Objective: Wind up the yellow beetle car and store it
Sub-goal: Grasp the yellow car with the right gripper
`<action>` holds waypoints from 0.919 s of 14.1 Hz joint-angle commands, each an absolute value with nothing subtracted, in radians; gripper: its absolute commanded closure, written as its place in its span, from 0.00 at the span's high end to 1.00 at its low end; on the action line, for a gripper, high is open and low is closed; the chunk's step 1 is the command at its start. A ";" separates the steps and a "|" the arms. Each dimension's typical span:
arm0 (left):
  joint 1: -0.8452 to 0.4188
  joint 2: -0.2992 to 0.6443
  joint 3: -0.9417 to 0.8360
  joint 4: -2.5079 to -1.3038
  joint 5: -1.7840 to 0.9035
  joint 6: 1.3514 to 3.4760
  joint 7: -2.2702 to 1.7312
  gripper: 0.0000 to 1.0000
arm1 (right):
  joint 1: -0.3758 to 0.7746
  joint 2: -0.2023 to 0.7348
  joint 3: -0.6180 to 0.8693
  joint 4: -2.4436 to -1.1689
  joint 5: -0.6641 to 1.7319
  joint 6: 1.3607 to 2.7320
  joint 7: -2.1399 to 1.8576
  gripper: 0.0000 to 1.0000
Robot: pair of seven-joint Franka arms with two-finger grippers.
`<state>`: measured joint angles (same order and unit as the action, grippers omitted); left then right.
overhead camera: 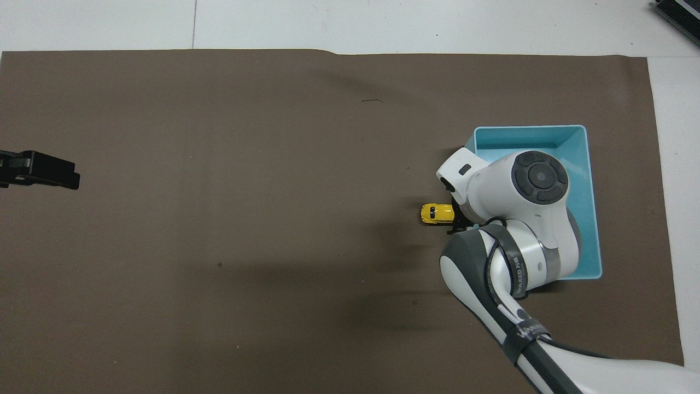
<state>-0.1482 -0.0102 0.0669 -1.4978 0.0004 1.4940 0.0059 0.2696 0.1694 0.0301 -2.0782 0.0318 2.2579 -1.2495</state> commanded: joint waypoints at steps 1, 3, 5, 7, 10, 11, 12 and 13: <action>-0.129 -0.021 0.055 -1.505 -0.006 1.479 0.015 1.00 | 0.270 0.222 0.031 -2.098 0.003 2.336 -1.258 1.00; -0.130 -0.021 0.055 -1.503 -0.006 1.480 0.015 1.00 | 0.290 0.242 0.029 -2.103 -0.009 2.365 -1.256 1.00; -0.130 -0.021 0.055 -1.505 -0.006 1.480 0.015 1.00 | 0.290 0.250 0.029 -2.105 -0.029 2.370 -1.258 0.85; -0.130 -0.021 0.055 -1.503 -0.006 1.480 0.015 1.00 | 0.293 0.255 0.029 -2.103 -0.044 2.365 -1.255 0.01; -0.130 -0.023 0.055 -1.505 -0.006 1.480 0.015 1.00 | 0.320 0.259 0.029 -2.059 -0.051 2.327 -1.253 0.00; -0.130 -0.021 0.055 -1.505 -0.006 1.480 0.015 1.00 | 0.337 0.259 0.029 -2.021 -0.051 2.288 -1.226 0.00; -0.129 -0.021 0.055 -1.505 -0.006 1.480 0.015 1.00 | 0.347 0.261 0.031 -1.976 -0.051 2.240 -1.177 0.00; -0.130 -0.021 0.055 -1.505 -0.006 1.480 0.015 1.00 | 0.371 0.261 0.031 -1.936 -0.048 2.202 -1.129 0.00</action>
<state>-0.1482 -0.0102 0.0669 -1.4978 0.0004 1.4937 0.0059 0.3382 0.2592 0.0312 -2.0206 -0.0330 2.2855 -1.2039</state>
